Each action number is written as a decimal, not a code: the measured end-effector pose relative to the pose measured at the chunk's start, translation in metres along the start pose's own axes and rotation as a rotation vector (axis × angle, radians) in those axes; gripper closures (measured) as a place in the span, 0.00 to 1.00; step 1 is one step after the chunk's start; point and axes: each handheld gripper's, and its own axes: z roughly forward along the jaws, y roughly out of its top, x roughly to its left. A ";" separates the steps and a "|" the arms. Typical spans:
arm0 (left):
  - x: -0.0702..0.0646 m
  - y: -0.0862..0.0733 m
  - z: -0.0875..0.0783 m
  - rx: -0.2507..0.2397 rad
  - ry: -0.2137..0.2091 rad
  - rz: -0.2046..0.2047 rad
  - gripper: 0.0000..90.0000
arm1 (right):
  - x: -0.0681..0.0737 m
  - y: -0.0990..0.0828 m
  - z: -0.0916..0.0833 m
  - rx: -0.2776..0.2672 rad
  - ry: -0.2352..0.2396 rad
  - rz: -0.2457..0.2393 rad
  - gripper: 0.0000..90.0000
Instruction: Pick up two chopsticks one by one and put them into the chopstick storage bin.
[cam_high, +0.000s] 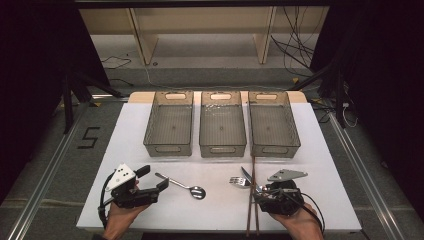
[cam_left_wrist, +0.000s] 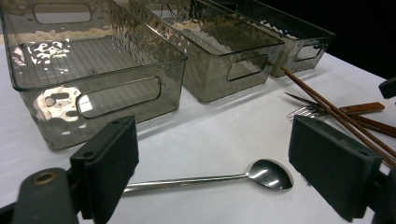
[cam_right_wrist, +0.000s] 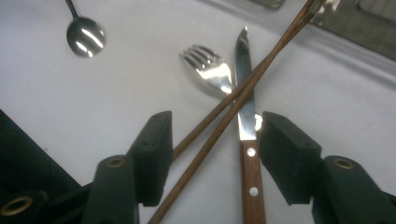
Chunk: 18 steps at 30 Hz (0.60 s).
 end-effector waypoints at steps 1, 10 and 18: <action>0.000 0.000 0.000 0.000 0.000 0.000 0.17 | 0.001 0.000 0.002 0.014 -0.002 -0.005 0.53; 0.000 0.000 0.000 0.003 0.001 0.003 0.17 | 0.009 -0.004 0.016 0.132 0.008 0.004 0.65; 0.000 0.000 0.000 0.003 0.001 0.005 0.17 | 0.007 -0.008 0.026 0.169 0.011 0.021 0.71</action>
